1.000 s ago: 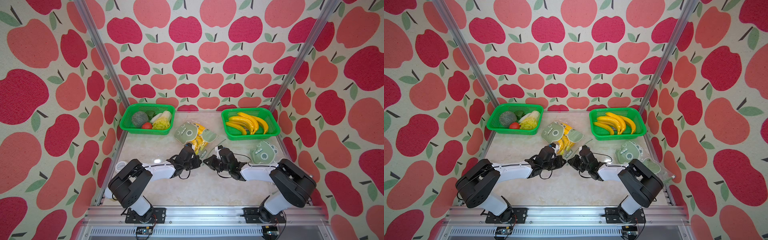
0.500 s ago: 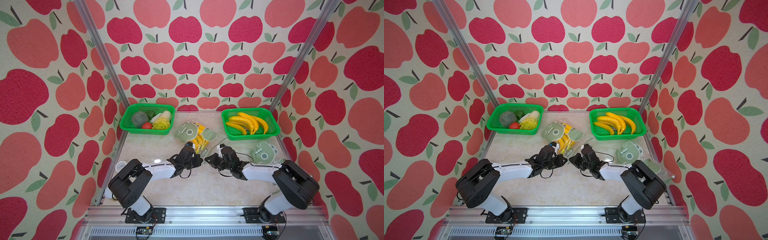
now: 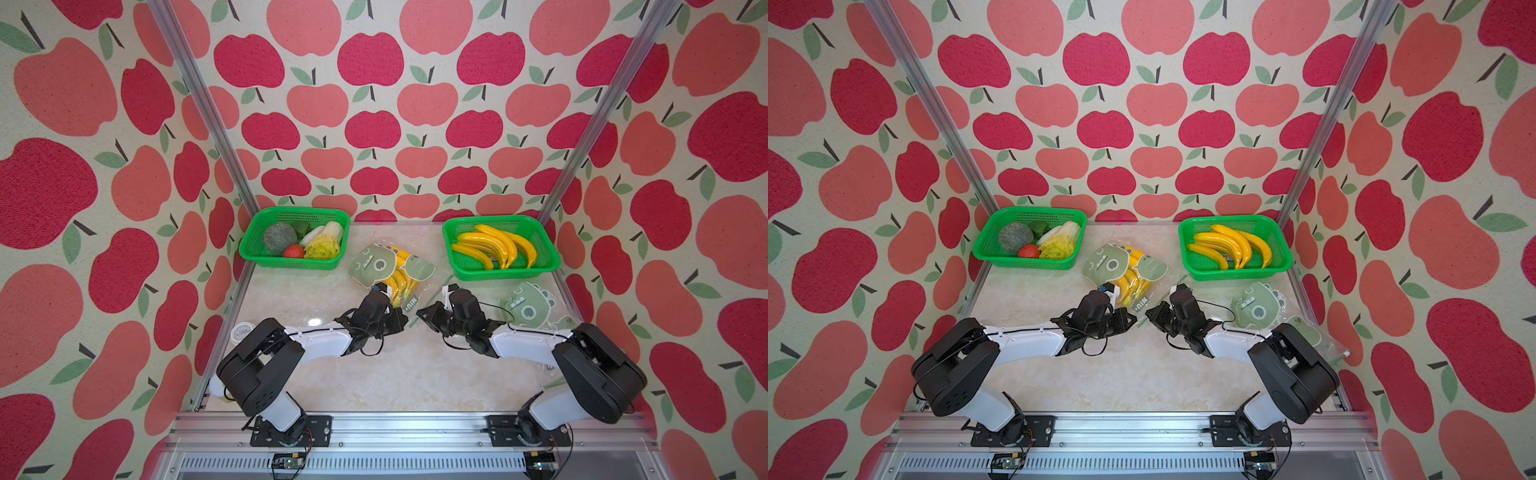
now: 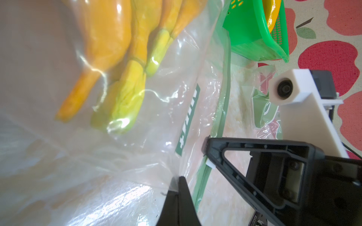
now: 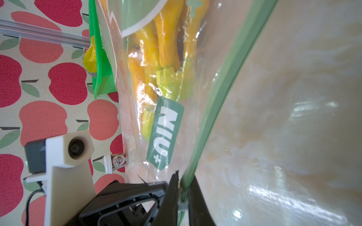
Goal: Open the zip-top bag and take out the banana
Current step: Unzip the zipper on the zipper food storage bag.
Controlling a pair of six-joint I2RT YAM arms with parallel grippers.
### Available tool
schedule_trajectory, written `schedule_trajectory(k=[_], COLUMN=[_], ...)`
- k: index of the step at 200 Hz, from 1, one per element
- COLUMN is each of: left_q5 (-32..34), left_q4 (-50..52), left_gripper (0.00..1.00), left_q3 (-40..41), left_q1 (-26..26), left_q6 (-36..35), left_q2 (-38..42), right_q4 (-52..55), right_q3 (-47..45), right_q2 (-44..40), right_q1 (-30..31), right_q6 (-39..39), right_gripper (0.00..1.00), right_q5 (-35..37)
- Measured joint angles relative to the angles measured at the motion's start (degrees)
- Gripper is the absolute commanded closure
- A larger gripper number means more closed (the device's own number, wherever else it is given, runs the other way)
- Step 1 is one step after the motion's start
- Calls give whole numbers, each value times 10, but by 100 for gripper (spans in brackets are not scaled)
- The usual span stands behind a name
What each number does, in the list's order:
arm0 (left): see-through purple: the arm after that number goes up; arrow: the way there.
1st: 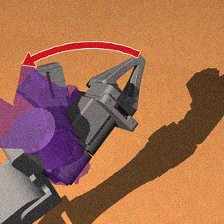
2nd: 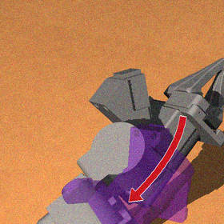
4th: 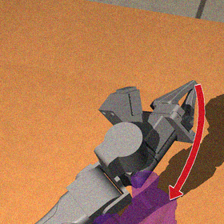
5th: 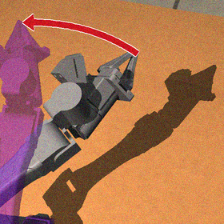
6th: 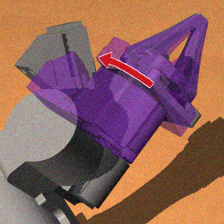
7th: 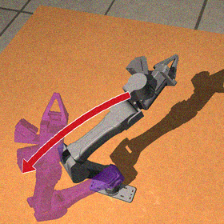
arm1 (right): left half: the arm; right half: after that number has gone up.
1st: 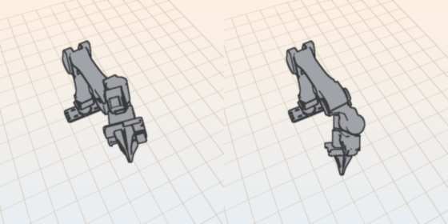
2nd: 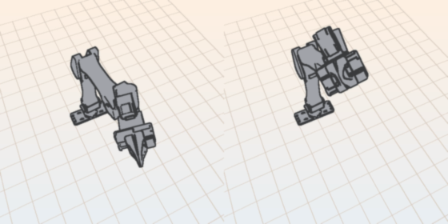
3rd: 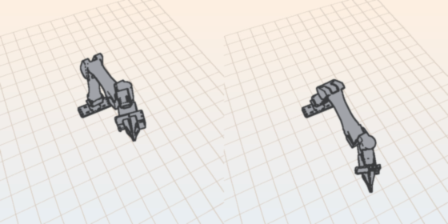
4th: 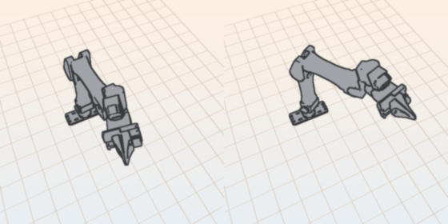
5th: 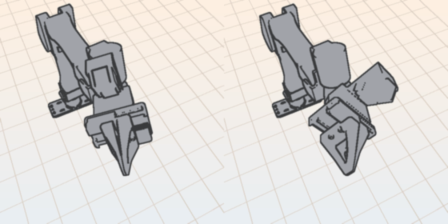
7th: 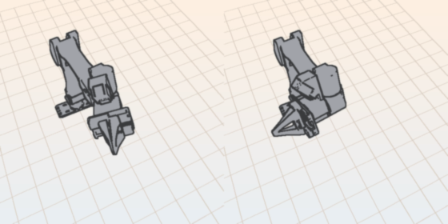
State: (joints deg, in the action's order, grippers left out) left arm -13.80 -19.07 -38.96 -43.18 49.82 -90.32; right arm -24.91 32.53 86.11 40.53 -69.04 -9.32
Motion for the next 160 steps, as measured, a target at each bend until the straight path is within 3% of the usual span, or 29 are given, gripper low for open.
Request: schedule_trajectory(k=[160], left_q5=[30], left_q4=[26], left_gripper=[100], left_q3=[90], left_q1=[-1], left_q6=[-18], left_q2=[126], right_q4=[59], right_q3=[7], right_q2=[-36], right_q1=[-83], right_q6=[29], right_gripper=[94], right_q5=[1])
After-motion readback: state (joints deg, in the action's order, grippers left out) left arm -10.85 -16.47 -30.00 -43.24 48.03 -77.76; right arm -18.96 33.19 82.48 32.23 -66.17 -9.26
